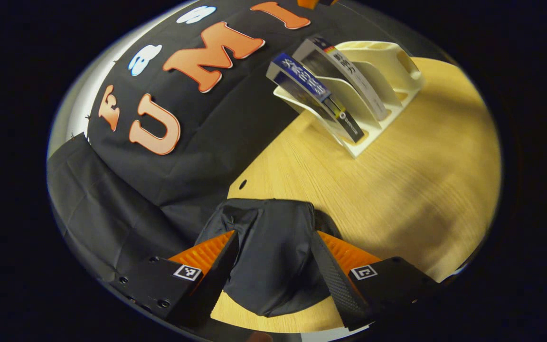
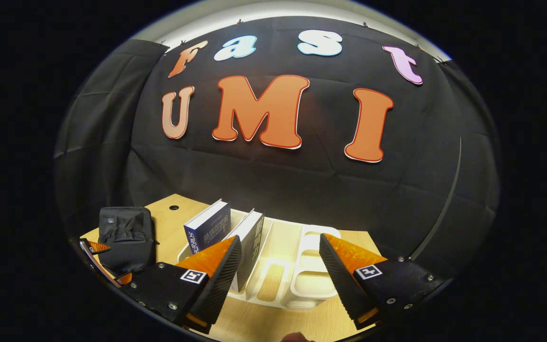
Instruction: Open the schoolbag, grab two books from the bookshelf and put them into the schoolbag.
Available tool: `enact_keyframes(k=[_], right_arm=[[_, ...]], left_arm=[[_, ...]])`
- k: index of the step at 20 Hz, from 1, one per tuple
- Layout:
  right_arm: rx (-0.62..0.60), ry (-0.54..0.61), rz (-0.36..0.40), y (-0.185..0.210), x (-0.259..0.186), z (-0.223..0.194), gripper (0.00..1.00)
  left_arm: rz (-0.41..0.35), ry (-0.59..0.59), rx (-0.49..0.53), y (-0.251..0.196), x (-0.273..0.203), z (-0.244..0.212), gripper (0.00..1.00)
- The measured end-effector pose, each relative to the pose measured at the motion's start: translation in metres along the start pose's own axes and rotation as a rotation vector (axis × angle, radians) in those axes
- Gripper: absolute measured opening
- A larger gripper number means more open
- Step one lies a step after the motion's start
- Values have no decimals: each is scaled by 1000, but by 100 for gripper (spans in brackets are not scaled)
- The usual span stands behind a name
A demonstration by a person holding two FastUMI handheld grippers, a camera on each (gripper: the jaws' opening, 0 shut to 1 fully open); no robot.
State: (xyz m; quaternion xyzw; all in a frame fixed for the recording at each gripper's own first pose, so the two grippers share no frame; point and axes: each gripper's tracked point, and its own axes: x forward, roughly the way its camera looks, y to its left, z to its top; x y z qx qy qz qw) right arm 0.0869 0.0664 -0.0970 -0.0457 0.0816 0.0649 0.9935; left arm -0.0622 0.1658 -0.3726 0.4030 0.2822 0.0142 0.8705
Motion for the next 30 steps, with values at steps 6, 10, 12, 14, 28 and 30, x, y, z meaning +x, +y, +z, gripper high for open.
enact_keyframes(k=[6,10,12,14,28,30], right_arm=[[-6,9,2,7,8,3,98],[-2,27,12,16,13,2,98],[1,33,21,25,17,5,98],[-10,33,31,35,19,9,98],[-87,177,60,110,69,39,98],[-96,230,63,118,77,36,98]], left_arm=[[40,51,65,5,3,-23,98],[56,80,94,15,17,-30,96],[50,115,105,16,28,-39,96],[55,115,119,25,39,-38,95],[-350,85,-65,69,49,-12,7],[-380,60,-77,90,51,0,6]])
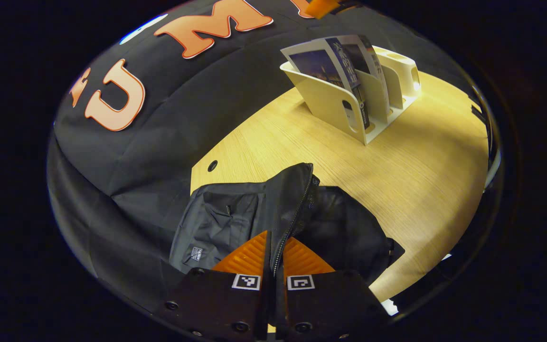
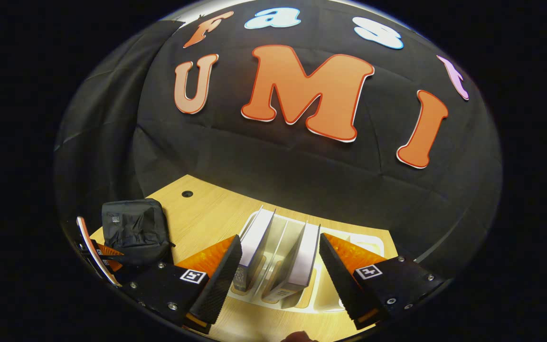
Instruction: Open the schoolbag, grab two books from the bookshelf and put them into the schoolbag.
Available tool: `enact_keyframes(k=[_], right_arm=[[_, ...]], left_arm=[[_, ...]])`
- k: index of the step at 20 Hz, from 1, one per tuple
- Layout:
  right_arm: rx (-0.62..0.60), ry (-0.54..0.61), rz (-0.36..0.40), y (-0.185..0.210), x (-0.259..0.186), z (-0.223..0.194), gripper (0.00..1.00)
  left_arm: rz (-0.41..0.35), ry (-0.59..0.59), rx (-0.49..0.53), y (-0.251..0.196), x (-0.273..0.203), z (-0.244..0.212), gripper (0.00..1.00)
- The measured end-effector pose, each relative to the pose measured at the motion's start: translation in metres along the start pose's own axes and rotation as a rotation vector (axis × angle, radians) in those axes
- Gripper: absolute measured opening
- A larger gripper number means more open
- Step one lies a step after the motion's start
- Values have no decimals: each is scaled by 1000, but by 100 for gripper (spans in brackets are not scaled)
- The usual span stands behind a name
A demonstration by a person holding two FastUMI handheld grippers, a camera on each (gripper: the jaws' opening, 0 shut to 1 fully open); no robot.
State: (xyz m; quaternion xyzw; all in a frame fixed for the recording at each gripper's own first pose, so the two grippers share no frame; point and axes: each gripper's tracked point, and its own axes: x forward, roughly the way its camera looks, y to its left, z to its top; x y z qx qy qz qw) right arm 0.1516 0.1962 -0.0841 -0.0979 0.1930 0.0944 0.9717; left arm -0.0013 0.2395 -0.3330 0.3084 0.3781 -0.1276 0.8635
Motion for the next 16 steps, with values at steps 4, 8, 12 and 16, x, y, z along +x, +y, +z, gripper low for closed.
enact_keyframes(k=[4,8,12,16], right_arm=[[-8,93,17,15,19,4,98],[68,247,78,28,40,-6,98],[135,392,123,44,58,-18,99],[153,521,82,39,79,-29,99]], left_arm=[[-54,-49,-16,42,-12,24,6],[-173,-41,-47,73,-15,39,6],[-281,-15,-90,93,-8,50,7],[-399,41,-122,114,-4,59,7]])
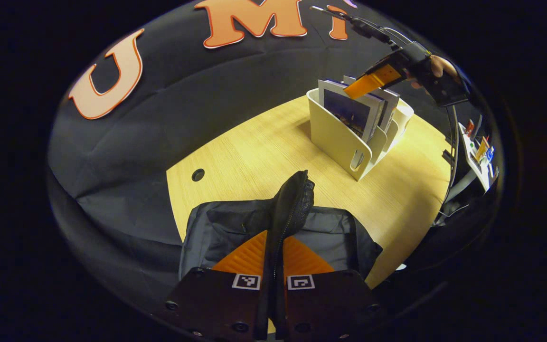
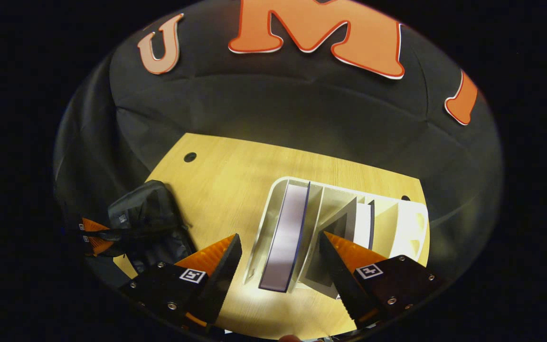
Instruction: Open the schoolbag, grab two books from the bookshelf and put them into the schoolbag.
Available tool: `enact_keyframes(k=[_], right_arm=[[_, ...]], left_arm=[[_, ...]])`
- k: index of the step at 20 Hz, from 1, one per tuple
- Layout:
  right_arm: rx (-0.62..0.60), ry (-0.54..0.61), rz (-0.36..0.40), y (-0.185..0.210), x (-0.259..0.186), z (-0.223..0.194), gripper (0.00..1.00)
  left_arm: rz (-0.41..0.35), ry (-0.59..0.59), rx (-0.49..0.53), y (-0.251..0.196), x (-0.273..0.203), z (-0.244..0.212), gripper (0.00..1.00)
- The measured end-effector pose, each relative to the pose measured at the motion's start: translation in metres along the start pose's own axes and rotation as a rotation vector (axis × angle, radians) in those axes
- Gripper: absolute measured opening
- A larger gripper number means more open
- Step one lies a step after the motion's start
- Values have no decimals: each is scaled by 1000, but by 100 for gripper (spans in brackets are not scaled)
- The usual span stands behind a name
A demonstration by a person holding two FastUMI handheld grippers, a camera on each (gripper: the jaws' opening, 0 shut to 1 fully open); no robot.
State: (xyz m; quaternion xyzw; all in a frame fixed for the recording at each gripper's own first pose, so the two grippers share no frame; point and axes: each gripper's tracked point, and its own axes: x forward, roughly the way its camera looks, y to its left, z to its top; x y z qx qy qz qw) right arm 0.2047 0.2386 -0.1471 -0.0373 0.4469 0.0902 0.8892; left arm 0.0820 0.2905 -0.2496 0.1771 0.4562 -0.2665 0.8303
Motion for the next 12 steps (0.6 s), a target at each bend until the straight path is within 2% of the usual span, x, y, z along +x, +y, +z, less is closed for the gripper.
enact_keyframes(k=[3,6,10,11,12], right_arm=[[105,106,34,4,14,1,99],[144,201,21,-1,31,-4,96],[165,304,7,-4,45,-8,76],[158,317,-18,-9,49,-9,68],[146,335,-29,-11,50,-13,64]], left_arm=[[-54,35,14,16,1,9,6],[-92,59,52,22,3,13,6],[-123,84,106,26,7,17,7],[-132,92,115,26,8,18,7],[-139,97,123,27,10,19,6]])
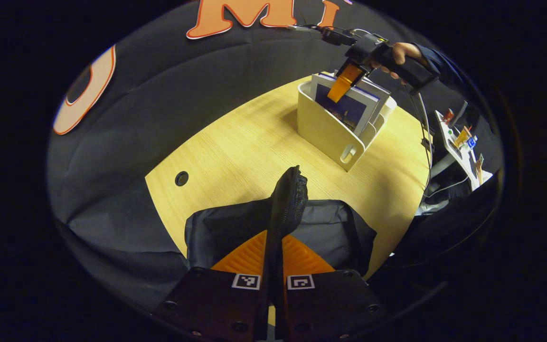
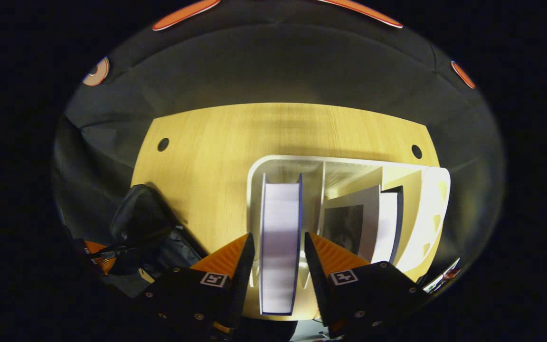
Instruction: Open the schoolbag, grab two books from the bookshelf and put them into the schoolbag.
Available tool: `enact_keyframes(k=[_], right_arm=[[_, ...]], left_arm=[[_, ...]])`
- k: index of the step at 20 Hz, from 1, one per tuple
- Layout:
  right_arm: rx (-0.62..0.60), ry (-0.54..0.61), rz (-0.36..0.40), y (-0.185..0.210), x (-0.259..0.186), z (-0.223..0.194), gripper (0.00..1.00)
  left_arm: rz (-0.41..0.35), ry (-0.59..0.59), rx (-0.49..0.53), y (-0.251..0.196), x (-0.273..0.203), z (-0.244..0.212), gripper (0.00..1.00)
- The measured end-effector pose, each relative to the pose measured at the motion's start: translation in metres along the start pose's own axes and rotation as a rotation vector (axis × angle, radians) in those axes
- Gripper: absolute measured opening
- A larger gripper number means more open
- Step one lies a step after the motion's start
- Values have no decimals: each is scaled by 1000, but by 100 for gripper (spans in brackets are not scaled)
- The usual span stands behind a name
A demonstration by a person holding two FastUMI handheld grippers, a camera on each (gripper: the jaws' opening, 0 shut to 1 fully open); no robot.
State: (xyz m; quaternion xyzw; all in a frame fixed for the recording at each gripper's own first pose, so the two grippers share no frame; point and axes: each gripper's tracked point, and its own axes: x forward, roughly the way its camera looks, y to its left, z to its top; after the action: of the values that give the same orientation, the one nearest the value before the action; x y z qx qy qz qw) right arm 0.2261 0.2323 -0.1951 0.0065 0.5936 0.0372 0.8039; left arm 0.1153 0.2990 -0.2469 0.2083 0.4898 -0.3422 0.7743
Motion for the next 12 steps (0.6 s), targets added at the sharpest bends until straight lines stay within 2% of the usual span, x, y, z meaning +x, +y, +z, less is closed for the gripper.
enact_keyframes(k=[1,3,7,12], right_arm=[[-1,18,-19,-2,4,-4,54],[18,26,-33,-2,5,-8,40],[28,13,-36,-3,-14,-21,36],[38,-21,17,0,-51,-52,35]], left_arm=[[-7,9,4,0,2,1,7],[-16,18,11,0,4,4,7],[-26,20,30,-3,7,11,6],[-42,18,32,-8,11,14,7]])
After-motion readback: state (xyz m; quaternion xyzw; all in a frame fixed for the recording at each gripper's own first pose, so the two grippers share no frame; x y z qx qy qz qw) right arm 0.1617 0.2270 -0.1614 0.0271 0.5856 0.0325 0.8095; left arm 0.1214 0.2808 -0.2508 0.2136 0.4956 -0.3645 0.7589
